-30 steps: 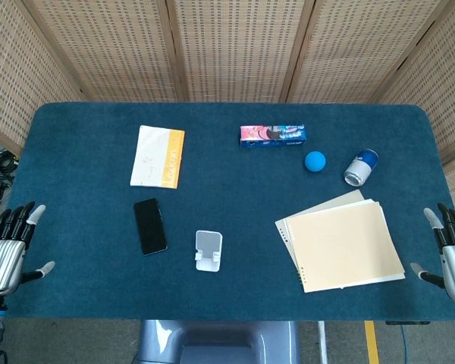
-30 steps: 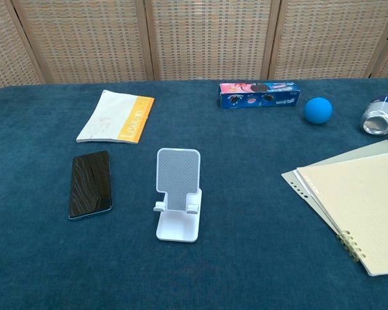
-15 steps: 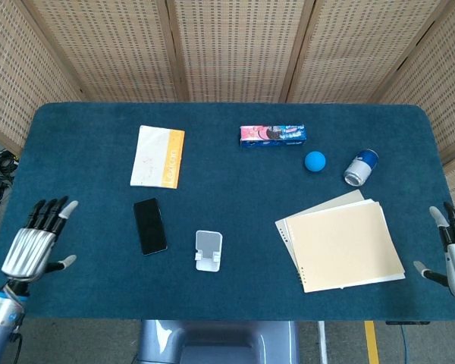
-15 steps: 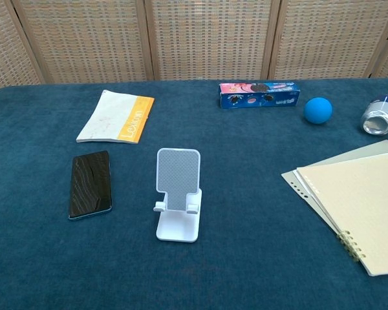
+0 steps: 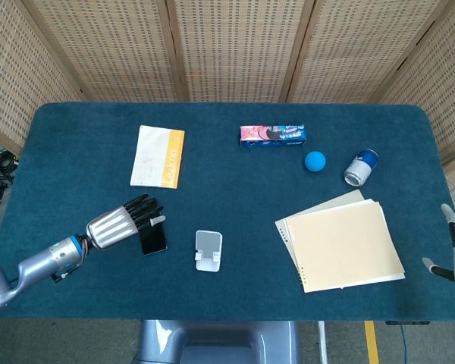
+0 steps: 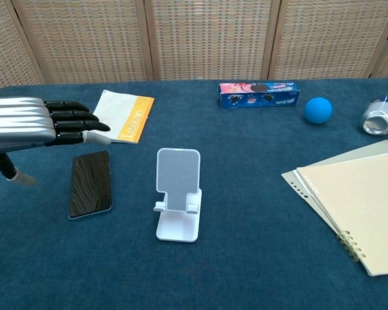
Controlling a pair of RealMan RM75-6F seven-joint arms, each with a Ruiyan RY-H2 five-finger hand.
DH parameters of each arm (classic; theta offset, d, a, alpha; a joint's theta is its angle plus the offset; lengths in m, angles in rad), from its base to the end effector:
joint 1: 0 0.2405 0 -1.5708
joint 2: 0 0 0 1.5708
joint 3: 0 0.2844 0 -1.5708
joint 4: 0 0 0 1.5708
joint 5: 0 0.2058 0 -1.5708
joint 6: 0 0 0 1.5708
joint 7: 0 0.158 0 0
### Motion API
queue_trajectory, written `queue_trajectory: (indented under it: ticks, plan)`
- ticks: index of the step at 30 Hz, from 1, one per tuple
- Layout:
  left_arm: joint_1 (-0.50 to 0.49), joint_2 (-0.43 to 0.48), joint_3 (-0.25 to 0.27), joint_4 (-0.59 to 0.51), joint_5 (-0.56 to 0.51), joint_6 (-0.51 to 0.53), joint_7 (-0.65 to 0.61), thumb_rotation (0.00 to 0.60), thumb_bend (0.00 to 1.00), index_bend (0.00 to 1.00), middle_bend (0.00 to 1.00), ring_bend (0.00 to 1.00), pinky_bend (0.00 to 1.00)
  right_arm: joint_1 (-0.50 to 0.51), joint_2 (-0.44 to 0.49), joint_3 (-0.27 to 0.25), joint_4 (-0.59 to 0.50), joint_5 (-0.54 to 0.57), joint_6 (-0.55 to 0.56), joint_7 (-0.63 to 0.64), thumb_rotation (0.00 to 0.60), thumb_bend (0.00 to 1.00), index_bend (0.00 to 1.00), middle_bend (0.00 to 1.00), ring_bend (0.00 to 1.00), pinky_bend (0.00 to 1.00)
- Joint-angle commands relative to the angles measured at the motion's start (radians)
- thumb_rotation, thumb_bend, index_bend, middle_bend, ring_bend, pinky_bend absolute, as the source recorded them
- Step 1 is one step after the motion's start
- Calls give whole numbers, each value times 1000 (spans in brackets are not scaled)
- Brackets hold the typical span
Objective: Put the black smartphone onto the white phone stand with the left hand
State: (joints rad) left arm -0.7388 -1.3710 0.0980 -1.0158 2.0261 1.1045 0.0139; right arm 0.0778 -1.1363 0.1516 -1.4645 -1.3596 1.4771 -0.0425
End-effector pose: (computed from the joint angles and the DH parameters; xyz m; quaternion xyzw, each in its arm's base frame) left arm -0.2472 0.3603 0.0419 -0.9140 0.0049 -0.2563 0.3145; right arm -0.3735 -0.2143 0.2114 0.5490 -0.3434 0.3443 0.6798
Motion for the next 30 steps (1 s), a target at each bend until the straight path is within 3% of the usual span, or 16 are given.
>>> queue_trajectory:
  ticks: [1,13,30]
  plan:
    - [-97,-99,63,187,83,16,-142,600,0,0,0,60,133,1,-2,6,8,13,-7,-1,600,0,0,0,0,0]
    - [-146,-200,156,406,127,98,-295,600,0,30,10,109,183,4,-5,12,16,29,-17,3,600,0,0,0,0,0]
    - [-156,-268,234,528,102,99,-341,600,0,131,81,164,214,3,-3,17,17,36,-17,13,600,0,0,0,0,0]
